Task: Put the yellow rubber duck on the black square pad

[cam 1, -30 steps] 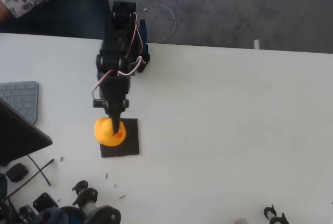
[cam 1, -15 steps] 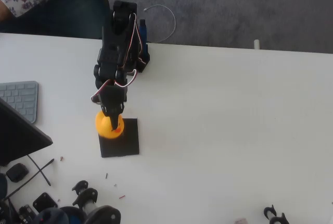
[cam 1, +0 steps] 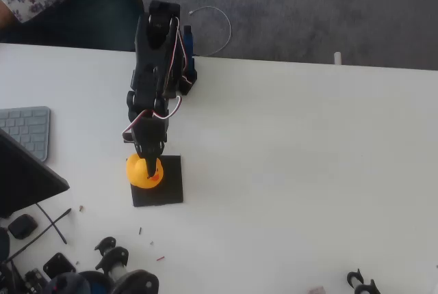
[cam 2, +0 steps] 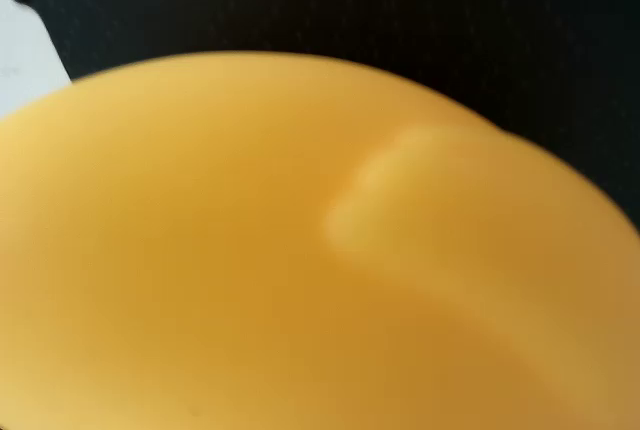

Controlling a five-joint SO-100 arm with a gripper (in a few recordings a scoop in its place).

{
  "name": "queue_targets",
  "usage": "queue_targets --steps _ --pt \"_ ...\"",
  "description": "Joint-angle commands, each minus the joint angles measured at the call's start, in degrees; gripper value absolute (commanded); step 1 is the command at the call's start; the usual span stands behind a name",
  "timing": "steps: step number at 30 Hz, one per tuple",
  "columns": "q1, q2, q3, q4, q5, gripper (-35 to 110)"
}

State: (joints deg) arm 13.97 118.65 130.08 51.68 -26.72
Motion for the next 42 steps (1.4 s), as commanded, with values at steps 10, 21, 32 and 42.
queue_targets --steps 10,21,32,42 --pt "-7.8 2.4 0.3 -0.6 -0.4 10" --pt "-7.8 2.4 0.4 -0.6 -3.0 29" --pt "-7.3 2.5 2.8 0.1 -9.2 33" --pt "-7.6 3.2 4.0 0.4 -9.1 33"
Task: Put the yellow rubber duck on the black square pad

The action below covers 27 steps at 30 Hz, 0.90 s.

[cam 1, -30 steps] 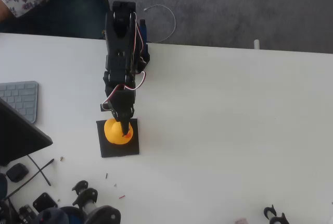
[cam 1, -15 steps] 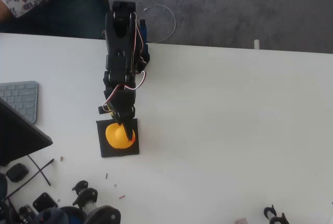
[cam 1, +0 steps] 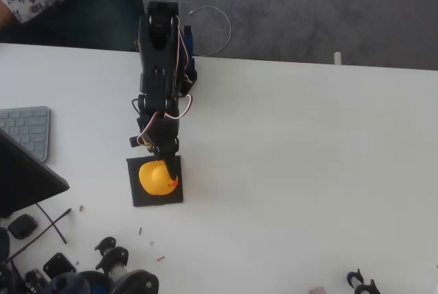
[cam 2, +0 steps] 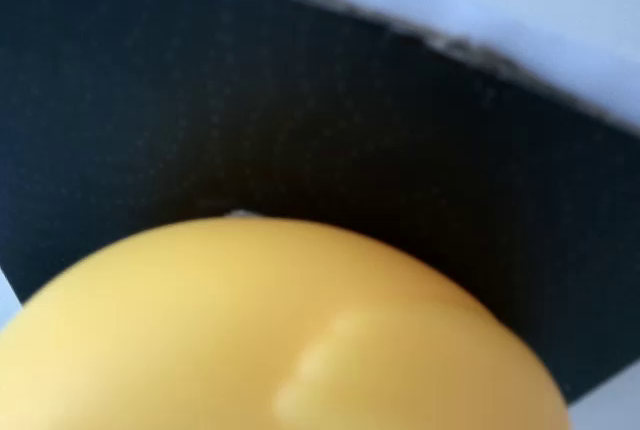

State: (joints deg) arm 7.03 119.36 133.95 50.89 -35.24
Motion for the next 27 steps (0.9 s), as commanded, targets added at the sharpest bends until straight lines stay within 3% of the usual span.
queue_targets --steps 1,9,15,21,27 --pt "-0.8 3.6 0.1 1.8 -0.5 33" --pt "-1.1 22.7 -0.7 13.1 -0.6 33" --pt "-0.4 31.6 -0.1 15.8 -0.3 33" --pt "-0.5 32.9 0.0 15.8 11.2 33" --pt "-0.4 33.0 0.2 15.1 14.1 33"
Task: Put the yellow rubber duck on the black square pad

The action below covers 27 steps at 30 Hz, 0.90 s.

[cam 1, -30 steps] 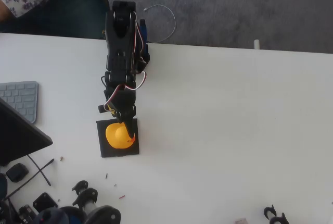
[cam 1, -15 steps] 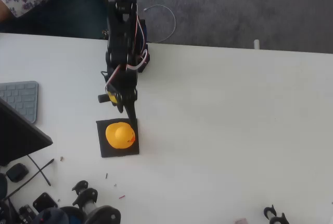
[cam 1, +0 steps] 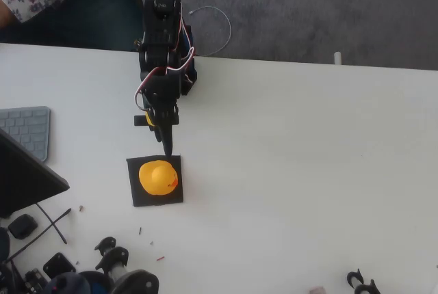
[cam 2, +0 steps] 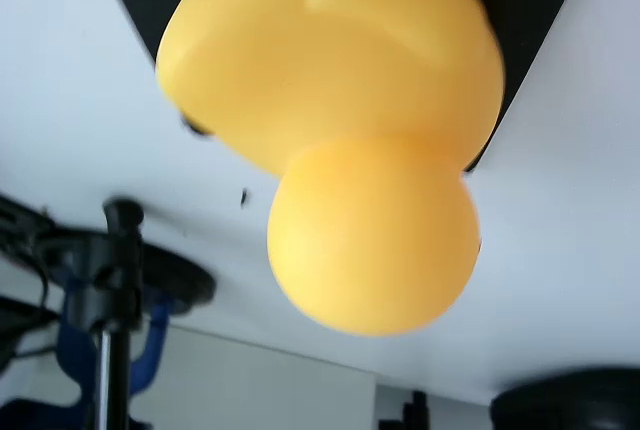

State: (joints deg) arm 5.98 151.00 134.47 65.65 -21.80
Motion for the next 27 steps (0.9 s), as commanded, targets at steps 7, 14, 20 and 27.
queue_targets --steps 7,14,20,27 --pt "0.8 8.3 3.3 -0.8 0.9 33" --pt "0.9 30.3 20.6 -5.5 0.8 33" --pt "1.0 43.8 28.8 -5.3 0.8 33" --pt "4.0 43.4 29.1 -5.5 3.3 22"
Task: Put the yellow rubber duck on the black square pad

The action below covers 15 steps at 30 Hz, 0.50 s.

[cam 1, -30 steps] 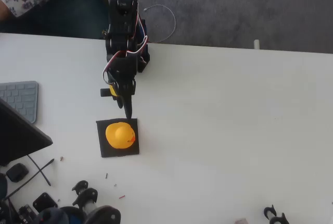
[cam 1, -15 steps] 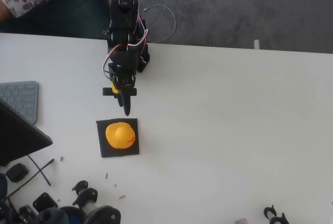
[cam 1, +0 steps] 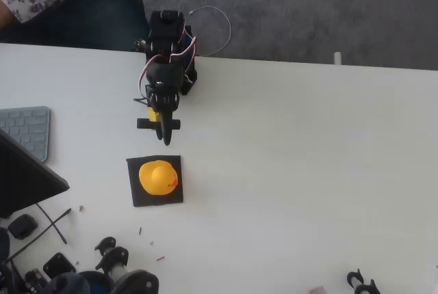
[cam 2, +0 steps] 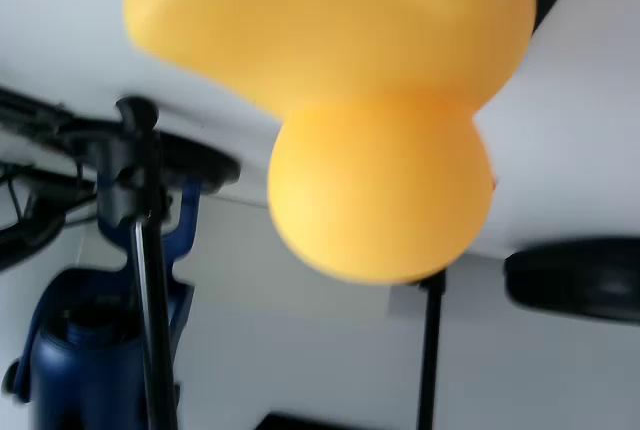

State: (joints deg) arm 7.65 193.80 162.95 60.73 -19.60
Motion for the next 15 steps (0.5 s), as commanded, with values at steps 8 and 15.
queue_targets --steps 8,15 --pt "3.2 0.5 3.3 -0.7 1.8 18" --pt "3.1 0.5 3.5 -0.7 1.8 16"
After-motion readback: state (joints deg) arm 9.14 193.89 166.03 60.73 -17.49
